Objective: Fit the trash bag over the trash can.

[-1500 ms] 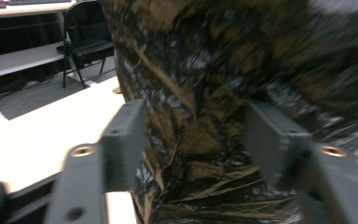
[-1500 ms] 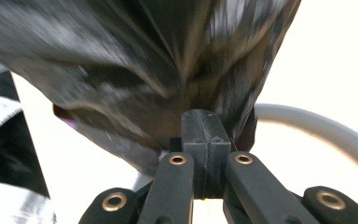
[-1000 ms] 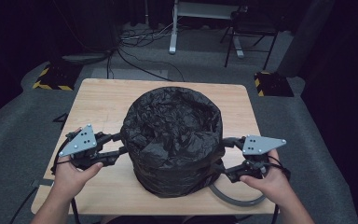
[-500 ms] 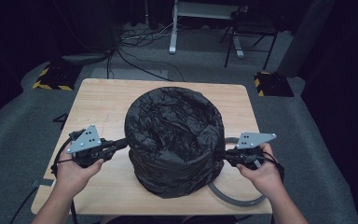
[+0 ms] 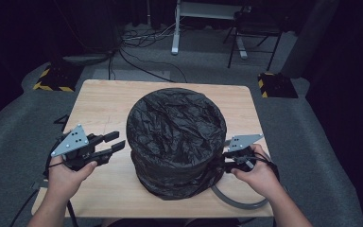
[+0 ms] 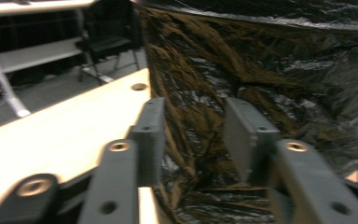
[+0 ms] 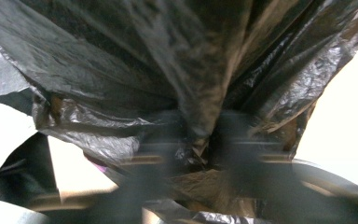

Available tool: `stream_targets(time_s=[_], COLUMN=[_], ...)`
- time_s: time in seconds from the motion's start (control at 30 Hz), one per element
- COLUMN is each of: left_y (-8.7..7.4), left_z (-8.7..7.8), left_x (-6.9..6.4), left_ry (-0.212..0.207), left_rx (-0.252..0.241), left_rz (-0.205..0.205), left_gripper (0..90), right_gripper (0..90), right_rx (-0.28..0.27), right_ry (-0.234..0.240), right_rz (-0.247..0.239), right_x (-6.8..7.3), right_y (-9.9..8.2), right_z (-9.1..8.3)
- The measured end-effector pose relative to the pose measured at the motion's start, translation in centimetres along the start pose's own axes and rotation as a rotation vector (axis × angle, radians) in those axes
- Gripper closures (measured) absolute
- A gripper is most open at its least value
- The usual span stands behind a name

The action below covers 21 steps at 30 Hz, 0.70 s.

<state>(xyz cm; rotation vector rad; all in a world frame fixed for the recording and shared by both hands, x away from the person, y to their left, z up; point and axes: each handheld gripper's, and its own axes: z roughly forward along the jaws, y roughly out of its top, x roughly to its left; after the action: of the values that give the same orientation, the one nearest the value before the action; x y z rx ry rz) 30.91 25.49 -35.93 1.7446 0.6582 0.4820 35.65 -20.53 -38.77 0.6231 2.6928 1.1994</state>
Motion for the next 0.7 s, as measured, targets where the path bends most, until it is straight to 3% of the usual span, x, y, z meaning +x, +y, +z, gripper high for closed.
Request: stream_targets(time_s=[0.03, 0.07, 0.13, 0.3, 0.4, 0.7], left_y=[-0.1, -0.2, -0.3, -0.3, -0.5, -1.4], left_z=[-0.2, -0.4, -0.8, -1.6, -1.9, -3.0], left_x=[-0.1, -0.1, -0.3, -0.6, -0.7, -0.8], left_ry=[0.008, 0.022, 0.063, 0.093, 0.107, 0.122], left_rx=[-0.002, 0.005, 0.013, 0.023, 0.049, 0.079], left_rz=[-0.001, 0.006, 0.023, 0.005, 0.01, -0.006], left_gripper=[55.4, 52.4, 44.8, 37.4, 35.9, 34.5], right_gripper=[40.2, 32.7, 25.8, 21.0, 18.2, 16.5], right_rx=[-0.021, -0.047, -0.098, -0.205, -0.232, -0.284], right_ry=[-0.02, -0.042, -0.054, -0.097, -0.111, -0.138], right_rz=[-0.011, -0.02, -0.012, 0.013, 0.013, 0.002], right_x=[0.1, 0.3, 0.6, 1.3, 1.7, 2.3], right_y=[-0.1, -0.2, -0.3, 0.9, 2.1, 6.5], right_z=[-0.1, -0.5, -2.0, -6.3, -8.3, -11.1])
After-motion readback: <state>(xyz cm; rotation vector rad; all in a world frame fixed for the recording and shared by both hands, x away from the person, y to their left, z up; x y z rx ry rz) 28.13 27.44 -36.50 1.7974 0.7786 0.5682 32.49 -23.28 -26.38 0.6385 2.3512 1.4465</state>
